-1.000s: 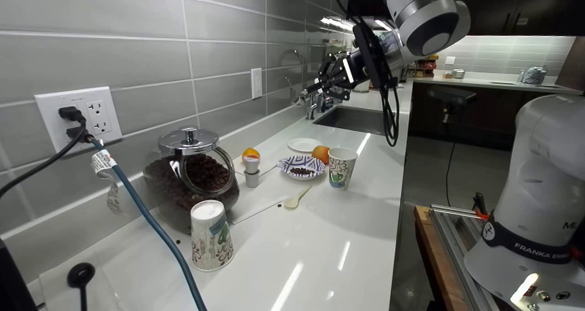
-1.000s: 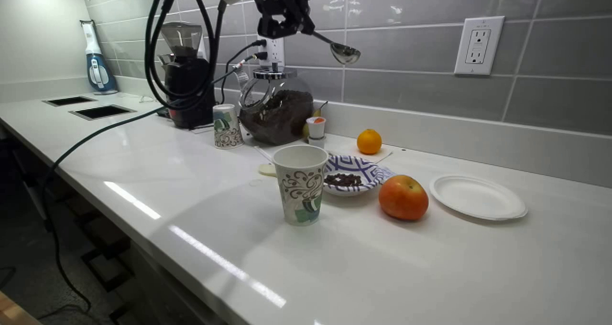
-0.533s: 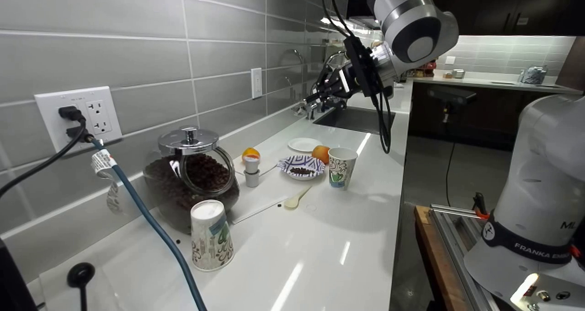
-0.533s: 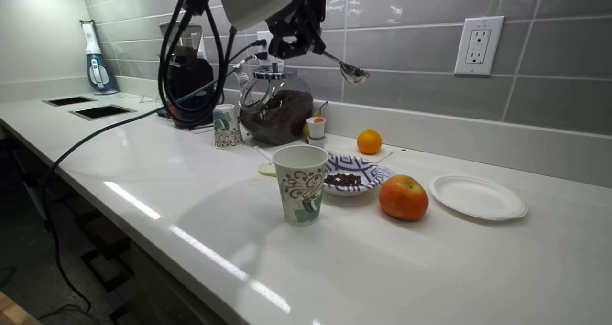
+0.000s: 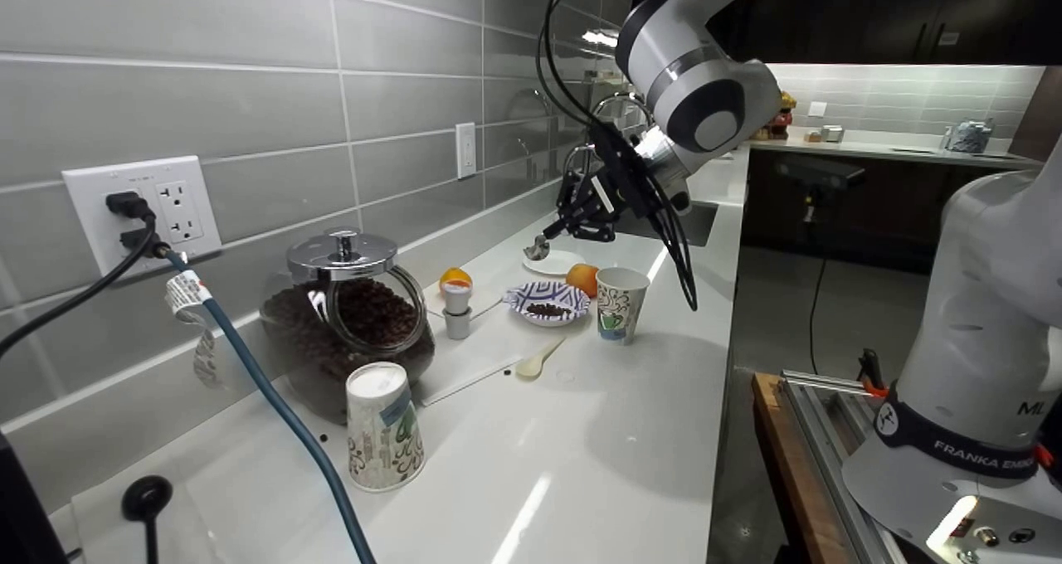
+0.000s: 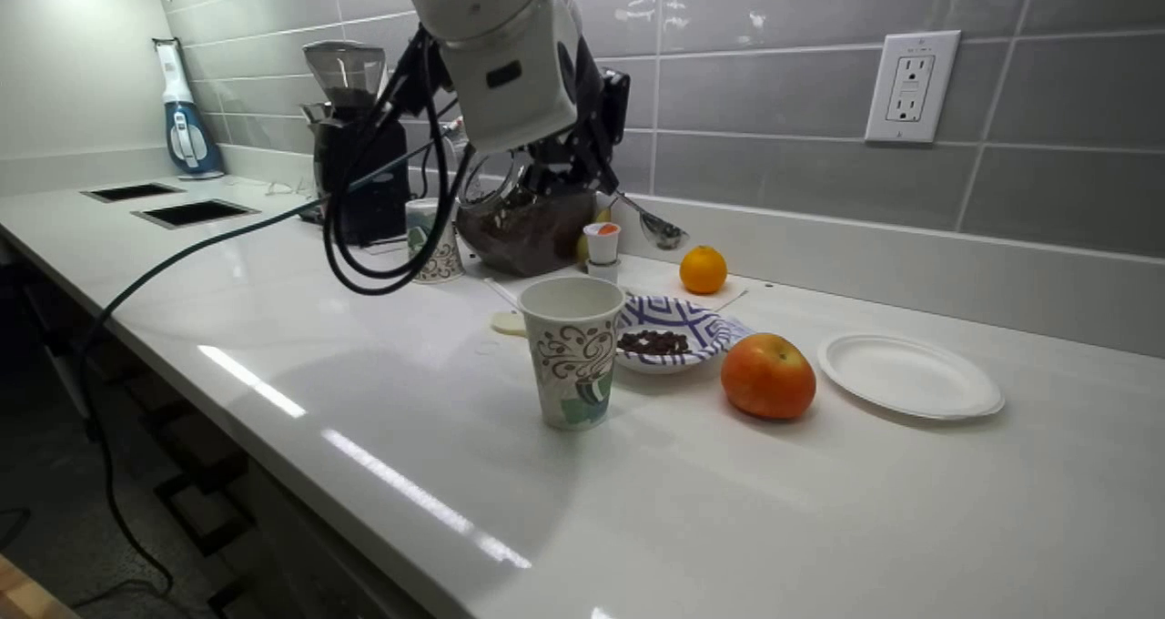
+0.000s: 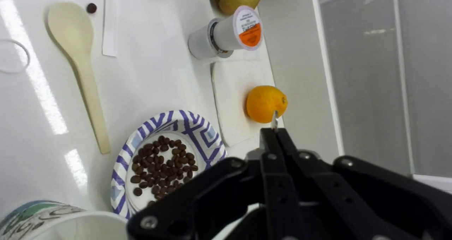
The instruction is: Scoop some of the contents in the jar and pour them in the bowl
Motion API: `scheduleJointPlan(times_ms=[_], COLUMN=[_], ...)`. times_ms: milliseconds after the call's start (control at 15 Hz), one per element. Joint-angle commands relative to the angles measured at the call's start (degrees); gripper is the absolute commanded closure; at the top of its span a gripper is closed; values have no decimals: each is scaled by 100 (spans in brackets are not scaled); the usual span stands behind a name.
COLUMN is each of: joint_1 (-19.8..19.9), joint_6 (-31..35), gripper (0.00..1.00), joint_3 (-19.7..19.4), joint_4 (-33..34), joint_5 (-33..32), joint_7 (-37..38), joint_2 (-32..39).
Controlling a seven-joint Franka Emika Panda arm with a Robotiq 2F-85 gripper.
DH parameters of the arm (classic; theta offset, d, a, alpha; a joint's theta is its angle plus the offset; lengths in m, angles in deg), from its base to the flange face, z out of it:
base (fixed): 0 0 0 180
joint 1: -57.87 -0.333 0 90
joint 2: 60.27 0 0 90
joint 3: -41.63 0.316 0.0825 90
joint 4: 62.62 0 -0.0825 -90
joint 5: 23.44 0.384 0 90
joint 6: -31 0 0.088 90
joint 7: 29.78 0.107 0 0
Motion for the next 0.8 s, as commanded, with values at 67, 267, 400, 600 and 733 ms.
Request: scheduleJointPlan(times_ms=[67,267,400,600,733], joint_1=[-87,-117,-144,-173,-249], joint_6=[248,417,516,786,1081], gripper=[99,99,99,99,99], joint_3=[37,41,35,60,113], joint_4=[243,267,258,290,320], joint_5=[-98,-118,-177,-211,-282], joint_7=[415,639,838,961,1006], joint_2=[523,675,746,805,880])
